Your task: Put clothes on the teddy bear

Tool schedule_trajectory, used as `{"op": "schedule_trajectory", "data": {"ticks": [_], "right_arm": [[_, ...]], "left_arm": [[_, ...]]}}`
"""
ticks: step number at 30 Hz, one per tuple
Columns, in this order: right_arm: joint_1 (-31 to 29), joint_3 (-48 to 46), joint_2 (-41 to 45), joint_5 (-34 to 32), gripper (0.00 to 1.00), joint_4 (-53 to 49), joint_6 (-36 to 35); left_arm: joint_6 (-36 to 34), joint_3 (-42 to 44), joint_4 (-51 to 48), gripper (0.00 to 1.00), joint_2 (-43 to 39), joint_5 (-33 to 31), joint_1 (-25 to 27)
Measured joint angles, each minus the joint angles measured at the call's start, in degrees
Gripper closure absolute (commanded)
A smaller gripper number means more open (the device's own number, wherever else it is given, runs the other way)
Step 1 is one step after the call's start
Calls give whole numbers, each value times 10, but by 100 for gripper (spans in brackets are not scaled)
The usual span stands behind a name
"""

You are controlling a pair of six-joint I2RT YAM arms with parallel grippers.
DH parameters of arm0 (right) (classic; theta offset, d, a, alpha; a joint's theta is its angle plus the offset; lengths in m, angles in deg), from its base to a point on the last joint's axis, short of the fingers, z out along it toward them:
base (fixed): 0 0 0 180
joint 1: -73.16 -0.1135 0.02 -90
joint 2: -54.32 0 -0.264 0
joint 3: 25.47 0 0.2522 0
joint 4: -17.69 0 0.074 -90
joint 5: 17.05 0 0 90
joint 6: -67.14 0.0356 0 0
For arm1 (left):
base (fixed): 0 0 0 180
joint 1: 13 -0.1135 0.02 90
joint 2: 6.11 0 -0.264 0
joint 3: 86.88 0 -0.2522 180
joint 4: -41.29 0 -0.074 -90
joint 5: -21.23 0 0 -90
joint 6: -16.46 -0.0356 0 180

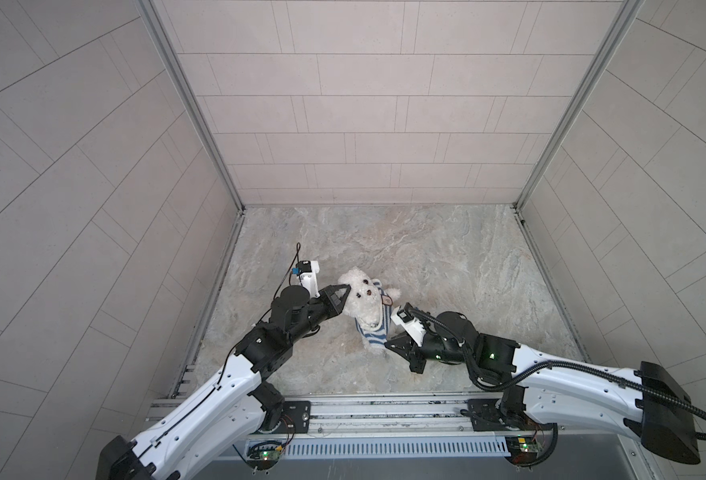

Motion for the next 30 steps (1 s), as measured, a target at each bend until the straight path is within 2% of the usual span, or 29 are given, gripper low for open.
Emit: {"op": "schedule_trajectory", "data": {"ticks": [5,9,11,13,16,21,26,30], "right_arm": [[0,0,-38,-11,100,56,21],[0,1,-76,-33,100,98,42],[0,1,-82,-42,96,104,47],[-1,1,-72,-52,87,103,47],[-1,0,-20,-76,73,75,37],[4,0,136,-137,55,-8,-3],[23,-7,254,-174,48,-68,-32],[57,-14,263,-175,43,-95,-42]], "left_arm": [[-32,2,30,100,18,18,-3],[-58,10,72,100,52,58,-5],[-71,9,82,100,67,85,-5],[-89,2,79,100,75,113,-6],[-130,-35,48,100,78,154,-6],[-195,-104,-1,100,76,222,-6],[-243,-131,-52,100,69,273,-6],[-269,-145,-82,100,84,323,-6]]}}
